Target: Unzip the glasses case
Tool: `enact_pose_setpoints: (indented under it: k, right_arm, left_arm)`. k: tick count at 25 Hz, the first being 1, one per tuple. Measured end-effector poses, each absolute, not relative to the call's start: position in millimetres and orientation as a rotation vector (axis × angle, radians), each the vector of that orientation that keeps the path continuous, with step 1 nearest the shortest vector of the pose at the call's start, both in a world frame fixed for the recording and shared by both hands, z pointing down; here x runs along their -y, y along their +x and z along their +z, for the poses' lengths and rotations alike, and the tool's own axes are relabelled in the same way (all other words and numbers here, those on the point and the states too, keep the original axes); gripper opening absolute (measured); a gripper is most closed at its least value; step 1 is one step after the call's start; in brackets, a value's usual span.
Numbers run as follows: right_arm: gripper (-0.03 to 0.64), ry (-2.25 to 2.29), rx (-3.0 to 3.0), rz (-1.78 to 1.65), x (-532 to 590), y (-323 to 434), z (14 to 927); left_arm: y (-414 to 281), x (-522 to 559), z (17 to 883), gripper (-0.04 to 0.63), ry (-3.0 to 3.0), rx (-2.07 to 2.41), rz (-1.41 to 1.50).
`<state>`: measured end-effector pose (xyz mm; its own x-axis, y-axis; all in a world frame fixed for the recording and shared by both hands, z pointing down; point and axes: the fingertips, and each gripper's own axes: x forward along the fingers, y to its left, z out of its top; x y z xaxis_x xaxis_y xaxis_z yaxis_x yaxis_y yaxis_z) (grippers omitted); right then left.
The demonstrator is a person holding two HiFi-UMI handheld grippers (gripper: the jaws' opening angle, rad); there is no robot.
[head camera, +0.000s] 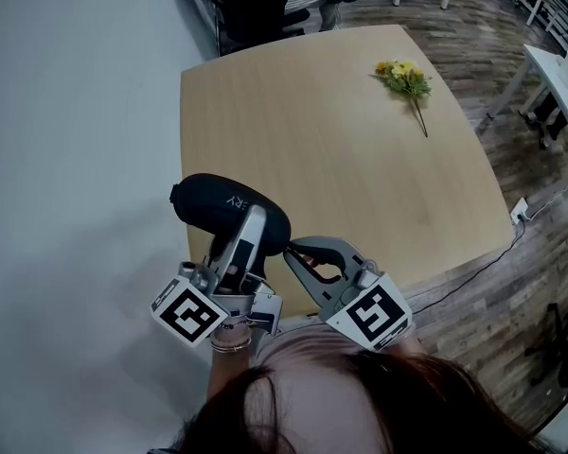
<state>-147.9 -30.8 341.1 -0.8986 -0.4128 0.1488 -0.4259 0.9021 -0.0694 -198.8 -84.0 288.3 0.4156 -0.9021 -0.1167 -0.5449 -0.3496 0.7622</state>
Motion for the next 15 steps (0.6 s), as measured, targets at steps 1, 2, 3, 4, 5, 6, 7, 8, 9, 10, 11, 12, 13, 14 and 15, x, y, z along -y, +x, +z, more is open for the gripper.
enact_pose_setpoints:
  k: [1,2,3,4,5,6,7,8,9,10,11,12,13,14,15]
  right_arm:
    - [0.018,0.648,2.938,0.143,28.6,-151.2,342.2]
    - [0.015,0.645,2.942,0.139,27.0,-153.9,343.0]
    - [0.015,0.640,2.943,0.138,25.8,-155.9,343.9]
    - [0.015,0.636,2.946,0.140,25.3,-157.7,344.3]
    - [0.015,0.635,2.951,0.143,25.6,-159.9,343.7]
    - [0.015,0.634,2.958,0.146,26.4,-162.4,342.7]
    - [0.015,0.629,2.961,0.149,26.8,-165.0,342.0]
    - [0.015,0.622,2.962,0.152,26.5,-167.2,341.9]
    - [0.015,0.618,2.961,0.157,25.6,-168.7,342.3]
    - [0.015,0.618,2.958,0.163,24.6,-169.2,342.9]
    - [0.015,0.622,2.955,0.171,24.1,-168.4,343.8]
    - [0.015,0.630,2.955,0.181,24.5,-166.7,344.5]
    - [0.015,0.640,2.960,0.197,25.9,-164.5,344.7]
    - [0.015,0.649,2.966,0.216,27.9,-162.1,344.7]
    - [0.015,0.654,2.968,0.231,30.0,-159.9,345.2]
  left_arm:
    - [-201.8,83.0,290.1,0.267,2.025,1.221,-0.714]
    - [-204.2,82.3,291.5,0.267,2.021,1.221,-0.713]
    - [-206.5,81.7,292.3,0.267,2.019,1.223,-0.714]
    - [-208.8,81.2,292.5,0.267,2.018,1.227,-0.716]
    - [-211.4,80.9,292.2,0.267,2.019,1.232,-0.718]
    - [-214.0,81.0,291.5,0.265,2.022,1.236,-0.720]
    - [-216.4,80.9,290.9,0.265,2.026,1.239,-0.720]
    - [-218.5,80.3,290.4,0.264,2.030,1.242,-0.717]
    - [-220.1,79.2,290.2,0.264,2.032,1.243,-0.713]
    - [-220.8,78.1,290.2,0.264,2.034,1.242,-0.710]
    - [-220.4,77.4,290.5,0.262,2.035,1.235,-0.710]
    - [-219.0,77.1,291.1,0.262,2.034,1.223,-0.712]
    - [-217.2,77.2,291.9,0.262,2.031,1.207,-0.717]
    - [-215.3,77.6,292.8,0.261,2.029,1.192,-0.721]
    - [-213.6,78.1,293.8,0.261,2.027,1.179,-0.723]
